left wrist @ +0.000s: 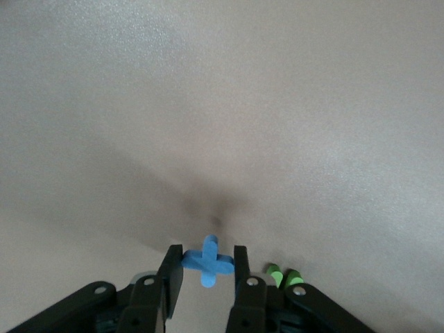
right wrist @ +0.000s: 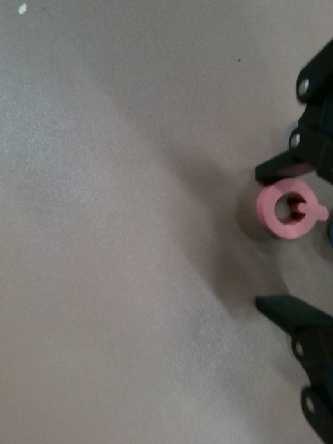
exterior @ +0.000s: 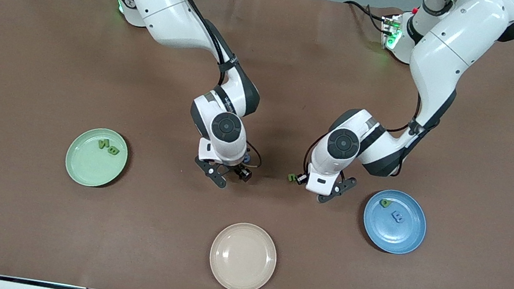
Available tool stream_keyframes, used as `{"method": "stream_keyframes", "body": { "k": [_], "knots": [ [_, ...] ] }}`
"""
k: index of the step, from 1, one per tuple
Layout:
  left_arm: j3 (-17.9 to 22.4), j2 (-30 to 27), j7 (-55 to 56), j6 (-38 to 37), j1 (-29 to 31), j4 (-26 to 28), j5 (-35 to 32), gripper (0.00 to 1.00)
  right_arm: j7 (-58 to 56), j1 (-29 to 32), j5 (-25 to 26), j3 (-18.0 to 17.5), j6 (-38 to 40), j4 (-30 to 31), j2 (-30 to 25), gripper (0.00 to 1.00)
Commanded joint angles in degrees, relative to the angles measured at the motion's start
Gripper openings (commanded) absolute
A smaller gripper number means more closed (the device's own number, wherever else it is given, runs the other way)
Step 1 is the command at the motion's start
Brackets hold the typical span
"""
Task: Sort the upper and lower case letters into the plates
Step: 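Carry the blue plus onto the blue plate while the right gripper lifts Q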
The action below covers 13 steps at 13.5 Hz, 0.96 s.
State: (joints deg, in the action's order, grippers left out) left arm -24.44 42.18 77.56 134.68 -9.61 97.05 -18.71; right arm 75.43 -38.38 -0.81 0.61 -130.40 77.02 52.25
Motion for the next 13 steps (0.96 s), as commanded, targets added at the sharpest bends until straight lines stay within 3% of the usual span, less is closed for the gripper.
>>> {"method": "stream_keyframes", "body": {
  "k": [1,2,5,8,10,13],
  "knots": [
    [0.01,-0.08,0.5,-1.79,0.2,-1.42,-2.02,0.0,0.68,-0.47,0.98,0.44,0.76,0.24,0.14,0.48],
    [0.01,-0.08,0.23,-2.32,0.47,-1.69,-2.2,0.0,0.68,-0.47,1.16,0.35,0.76,0.41,0.05,0.42],
    [0.18,-1.22,-3.09,-5.03,2.13,-3.35,-3.52,0.0,1.03,-0.73,1.07,0.27,0.85,0.59,-0.04,0.03],
    [0.1,-2.27,-12.83,-10.13,7.31,-5.99,-3.61,0.0,-0.36,0.05,1.07,0.35,3.56,0.5,-1.26,0.0],
    [0.1,-3.42,-20.56,-11.54,10.56,-5.99,-3.52,0.0,-8.33,2.42,0.99,0.35,7.42,2.33,-4.5,0.0],
    [0.18,-3.43,-30.58,-11.73,15.04,-6.0,-3.61,0.0,-24.21,8.82,0.99,0.35,7.7,11.89,-13.8,0.0]
  ]
}}
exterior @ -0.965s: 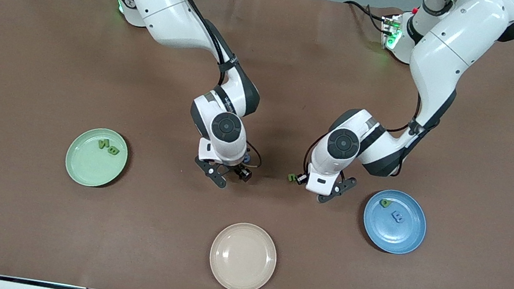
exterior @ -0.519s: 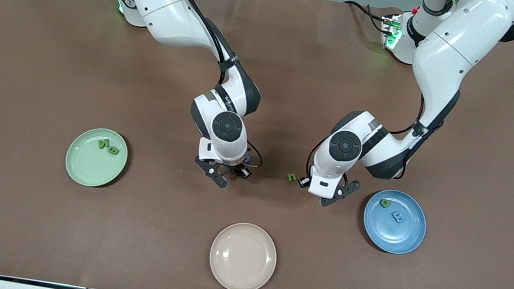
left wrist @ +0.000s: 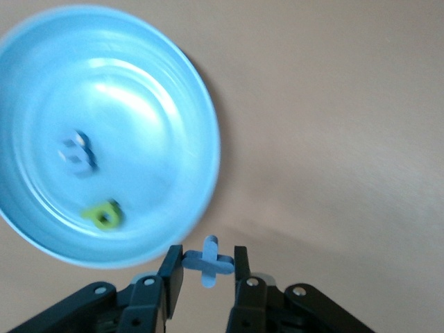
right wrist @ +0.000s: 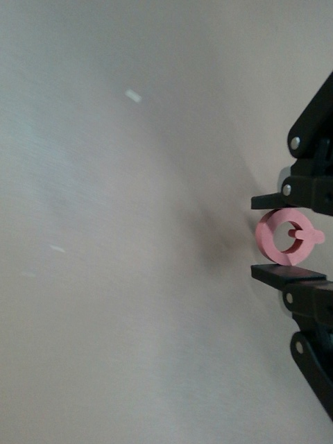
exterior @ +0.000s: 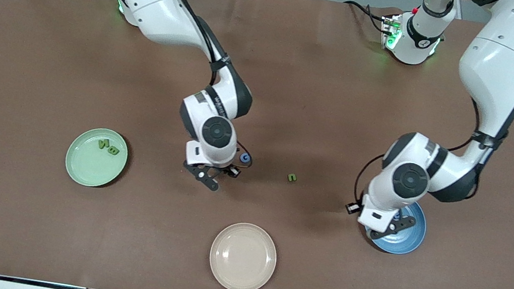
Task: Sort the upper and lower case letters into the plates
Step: 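Carry the blue plus onto the blue plate while the right gripper lifts Q, then release the pink Q on the green plate while the left gripper returns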
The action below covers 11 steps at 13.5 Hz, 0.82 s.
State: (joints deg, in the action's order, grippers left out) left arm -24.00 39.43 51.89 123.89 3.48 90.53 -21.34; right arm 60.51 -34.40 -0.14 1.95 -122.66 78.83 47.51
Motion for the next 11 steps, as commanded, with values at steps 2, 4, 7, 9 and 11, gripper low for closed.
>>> {"method": "stream_keyframes", "body": {
  "k": [2,4,7,9,11],
  "knots": [
    [0.0,0.47,-11.43,-0.84,5.91,0.01,-1.25,0.0,-21.69,10.29,0.32,-0.89,-1.7,18.6,-15.57,0.0],
    [1.05,1.96,-12.95,-0.75,6.63,-1.31,-1.16,0.01,-34.52,16.26,0.41,-0.8,-5.91,27.31,-21.47,0.0],
    [1.58,2.67,-12.61,-0.31,6.45,-1.67,-0.9,0.16,-51.84,25.32,0.32,-0.89,-8.21,34.09,-25.44,0.0],
    [1.67,2.76,-12.08,-0.92,5.66,-3.5,-0.29,0.77,-61.42,30.42,0.32,-0.89,-10.48,37.08,-26.58,0.0],
    [1.32,2.23,-11.73,-3.55,4.0,-5.53,1.02,0.93,-68.82,34.03,0.32,-0.8,-11.81,37.45,-26.15,0.0]
  ]
}}
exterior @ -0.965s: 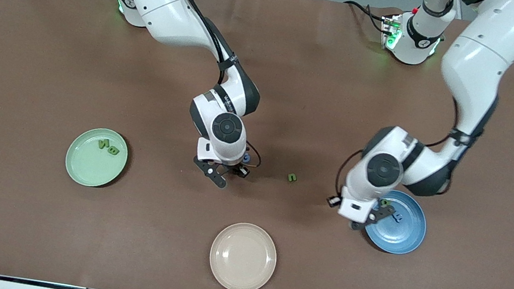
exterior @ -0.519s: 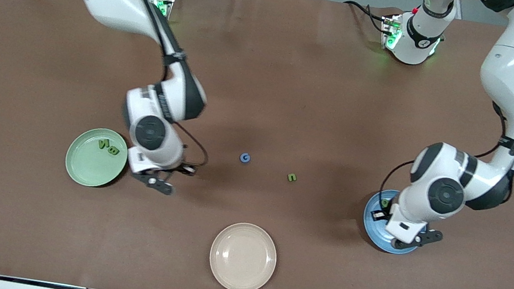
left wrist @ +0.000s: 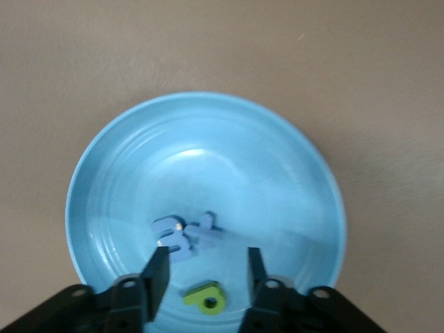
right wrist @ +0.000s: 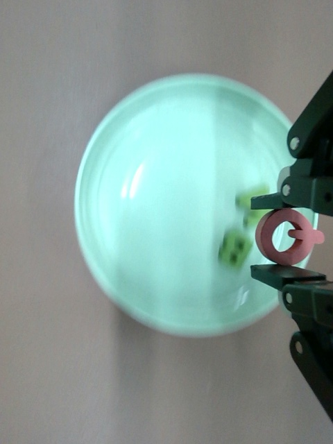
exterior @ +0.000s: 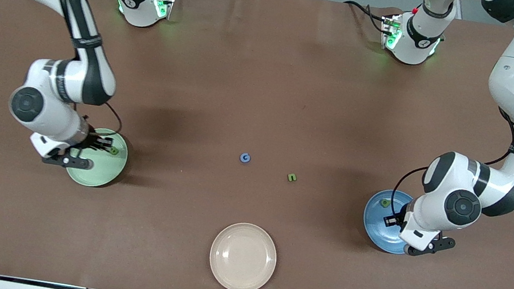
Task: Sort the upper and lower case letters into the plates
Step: 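Release the pink Q on the green plate while the left gripper returns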
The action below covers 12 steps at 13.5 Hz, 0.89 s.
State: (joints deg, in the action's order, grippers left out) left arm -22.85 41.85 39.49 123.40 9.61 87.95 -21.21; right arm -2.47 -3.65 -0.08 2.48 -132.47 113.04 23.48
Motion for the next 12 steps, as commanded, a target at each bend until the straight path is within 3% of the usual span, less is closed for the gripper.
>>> {"method": "stream_keyframes", "body": {
  "k": [1,4,8,9,11,12],
  "knots": [
    [0.18,-0.63,1.37,-3.68,-3.27,-2.96,2.64,0.99,-8.23,4.69,0.25,-1.34,-3.31,3.24,-1.69,0.0],
    [-2.09,-1.25,6.8,-4.04,-4.51,-2.61,3.89,0.99,-11.15,6.73,0.25,-1.42,-6.65,3.33,1.38,0.0],
    [-2.72,-0.02,15.77,-5.18,-12.94,-2.43,3.98,0.98,-13.26,7.17,0.08,-1.51,-10.88,3.16,5.43,0.02],
    [-2.72,0.24,16.66,-5.1,-14.96,-2.34,3.2,0.95,-13.26,7.0,0.08,-1.51,-10.8,2.9,5.61,0.12],
    [-2.55,0.94,17.45,-3.87,-20.48,-2.43,2.22,0.93,-13.0,6.91,0.08,-1.51,-10.36,2.45,5.53,1.0],
    [-2.37,1.56,17.98,-2.65,-22.95,-2.52,2.48,0.92,-12.65,6.73,0.08,-1.51,-10.18,2.11,5.53,1.0]
  ]
}}
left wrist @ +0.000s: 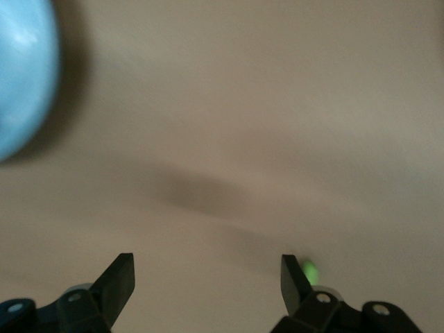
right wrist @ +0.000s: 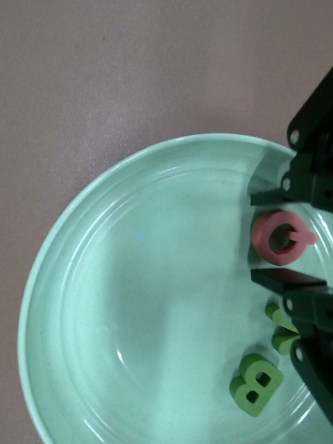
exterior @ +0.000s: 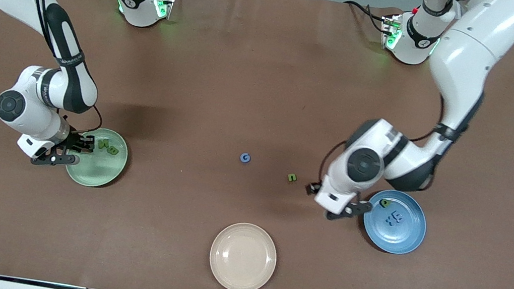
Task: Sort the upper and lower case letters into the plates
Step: 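Release the pink Q on the green plate while the left gripper returns, then reach the right gripper to the blue letter while the left reaches green u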
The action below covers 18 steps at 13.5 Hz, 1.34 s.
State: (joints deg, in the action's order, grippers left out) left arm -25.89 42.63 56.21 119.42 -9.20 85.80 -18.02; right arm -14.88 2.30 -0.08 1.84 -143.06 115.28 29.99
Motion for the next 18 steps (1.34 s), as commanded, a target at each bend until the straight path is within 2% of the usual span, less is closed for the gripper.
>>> {"method": "stream_keyframes", "body": {
  "k": [1,3,4,6,8,10,15,16,18],
  "knots": [
    [1.36,1.31,2.05,3.17,-5.9,-0.28,-1.05,0.9,-0.15,0.78,-0.1,-0.96,0.85,-0.75,-1.08,1.0],
    [1.9,2.19,4.51,5.9,-6.62,0.07,-1.23,0.77,3.25,-0.71,-0.63,-1.4,5.49,-2.85,-1.86,1.0],
    [1.9,2.98,4.95,6.0,-6.71,0.07,-1.23,0.7,8.85,-2.89,-0.71,-1.75,9.08,-4.34,-3.0,1.0],
    [1.9,3.77,7.05,6.0,-6.71,0.6,-1.23,0.69,20.35,-8.42,-0.63,-1.75,13.24,-6.11,-4.06,1.0],
    [1.9,4.39,9.86,6.96,-6.62,0.78,-1.14,0.63,33.45,-14.57,-0.71,-1.75,12.64,-6.64,-3.63,1.0],
    [1.9,5.88,13.29,10.9,-6.71,0.69,-1.14,0.63,47.07,-20.9,-0.72,-1.75,12.63,-9.18,-3.02,1.0],
    [1.99,6.94,13.66,11.89,-6.45,0.6,-1.23,0.6,73.99,-33.04,-0.72,-1.75,12.81,-20.33,6.2,1.0],
    [2.51,6.94,13.4,11.89,-6.62,0.51,-1.23,0.56,77.77,-34.71,-0.72,-1.75,12.98,-23.14,8.13,1.0],
    [3.39,7.03,13.39,11.89,-6.8,0.34,-1.23,0.41,83.58,-37.62,-0.54,-1.75,13.16,-27.36,11.91,1.0]
  ]
}}
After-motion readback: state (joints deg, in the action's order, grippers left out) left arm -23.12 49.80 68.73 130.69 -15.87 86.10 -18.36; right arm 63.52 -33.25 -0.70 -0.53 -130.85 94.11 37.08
